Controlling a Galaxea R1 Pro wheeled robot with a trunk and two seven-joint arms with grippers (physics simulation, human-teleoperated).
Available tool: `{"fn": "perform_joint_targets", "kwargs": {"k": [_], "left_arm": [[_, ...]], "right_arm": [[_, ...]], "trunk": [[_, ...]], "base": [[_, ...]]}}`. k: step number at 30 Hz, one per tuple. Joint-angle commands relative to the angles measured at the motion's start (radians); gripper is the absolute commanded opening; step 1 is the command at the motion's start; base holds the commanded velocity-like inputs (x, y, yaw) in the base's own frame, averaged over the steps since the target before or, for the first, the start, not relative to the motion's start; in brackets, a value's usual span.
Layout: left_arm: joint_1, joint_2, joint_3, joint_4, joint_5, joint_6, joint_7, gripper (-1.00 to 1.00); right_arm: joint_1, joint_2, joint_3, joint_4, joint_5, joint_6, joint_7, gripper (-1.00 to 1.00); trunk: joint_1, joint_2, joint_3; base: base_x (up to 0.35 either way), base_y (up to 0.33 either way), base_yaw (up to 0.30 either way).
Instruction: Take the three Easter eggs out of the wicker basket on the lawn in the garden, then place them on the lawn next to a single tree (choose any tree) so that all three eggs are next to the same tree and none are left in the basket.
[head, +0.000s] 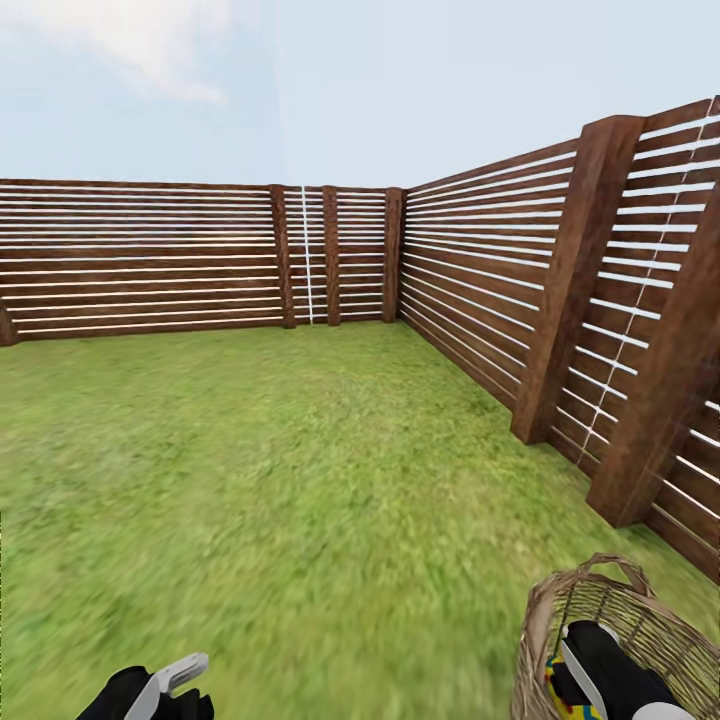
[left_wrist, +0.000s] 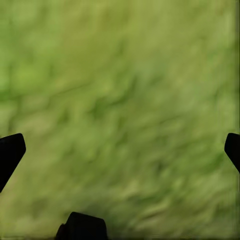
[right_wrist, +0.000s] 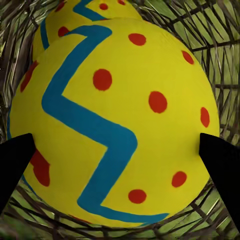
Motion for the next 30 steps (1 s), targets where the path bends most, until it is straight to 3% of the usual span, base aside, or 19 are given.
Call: {"fn": "perform_joint_targets", "kwargs": {"k": [1, 8, 30], "left_arm": [[0.000, 0.000, 0.004, -0.001, 0.007, 0.006, 0.000, 1.00], [0.000, 0.001, 0.005, -0.001, 0.008, 0.005, 0.000, 1.00], [0.000, -0.014, 0.004, -0.001, 0.007, 0.005, 0.000, 1.00]], "right_arm": [[0.000, 0.000, -0.001, -0.001, 0.002, 0.005, -0.001, -1.00], [0.000, 0.000, 0.000, -0.001, 0.002, 0.005, -0.001, -1.00], [0.000, 0.000, 0.001, -0.001, 0.002, 0.005, -0.001, -1.00]], "trunk": [[-0.004, 0.007, 0.002], [-0.031, 0.056, 0.024], [-0.115, 0.210, 0.093]], "base": [[-0.230, 0.000, 0.000], [-0.267, 0.000, 0.000], [-0.003, 0.000, 0.000]]}}
